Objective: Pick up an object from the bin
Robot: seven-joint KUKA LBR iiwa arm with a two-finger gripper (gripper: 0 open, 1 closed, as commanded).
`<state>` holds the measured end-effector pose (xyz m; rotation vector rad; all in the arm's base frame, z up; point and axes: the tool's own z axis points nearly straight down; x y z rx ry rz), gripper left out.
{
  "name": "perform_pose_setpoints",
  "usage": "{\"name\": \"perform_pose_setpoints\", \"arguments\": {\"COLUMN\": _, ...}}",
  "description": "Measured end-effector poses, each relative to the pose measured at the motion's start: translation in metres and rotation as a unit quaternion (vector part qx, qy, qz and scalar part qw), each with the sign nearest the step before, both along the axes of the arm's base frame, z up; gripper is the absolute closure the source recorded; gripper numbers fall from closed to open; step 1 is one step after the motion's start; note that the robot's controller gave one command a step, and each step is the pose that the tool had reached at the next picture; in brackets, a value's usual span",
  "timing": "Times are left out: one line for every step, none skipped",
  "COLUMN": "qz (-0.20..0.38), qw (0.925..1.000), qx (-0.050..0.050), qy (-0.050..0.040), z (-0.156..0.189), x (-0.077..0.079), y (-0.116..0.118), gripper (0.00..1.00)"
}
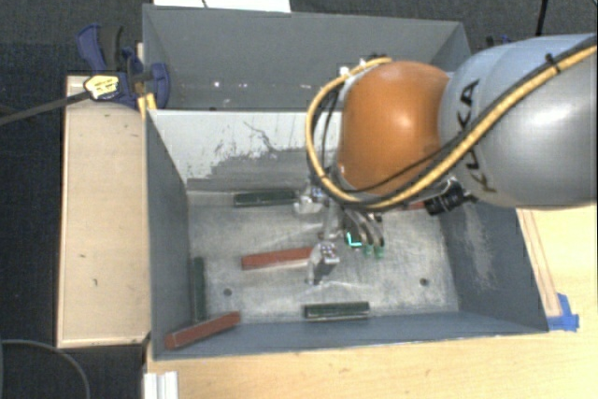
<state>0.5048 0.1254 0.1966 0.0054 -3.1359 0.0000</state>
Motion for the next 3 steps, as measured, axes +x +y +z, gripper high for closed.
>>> {"name": "perform_pose_setpoints", "arguments": {"qz": -0.002, "qw": 1.0, "qx": 0.001, "qy": -0.0038, "z": 0.004, "x": 0.002, "y": -0.001, "gripper": 0.0}}
{"name": "perform_pose_setpoints", "arguments": {"qz": -0.006, "qw": 1.0, "qx": 0.001, "qy": -0.0079, "z": -0.043, "x": 0.019, "y": -0.007, "gripper": 0.0}}
{"name": "perform_pose_setpoints", "arguments": {"qz": 0.017, "qw": 0.9998, "qx": 0.002, "qy": -0.0105, "z": -0.122, "x": 0.001, "y": 0.007, "gripper": 1.0}}
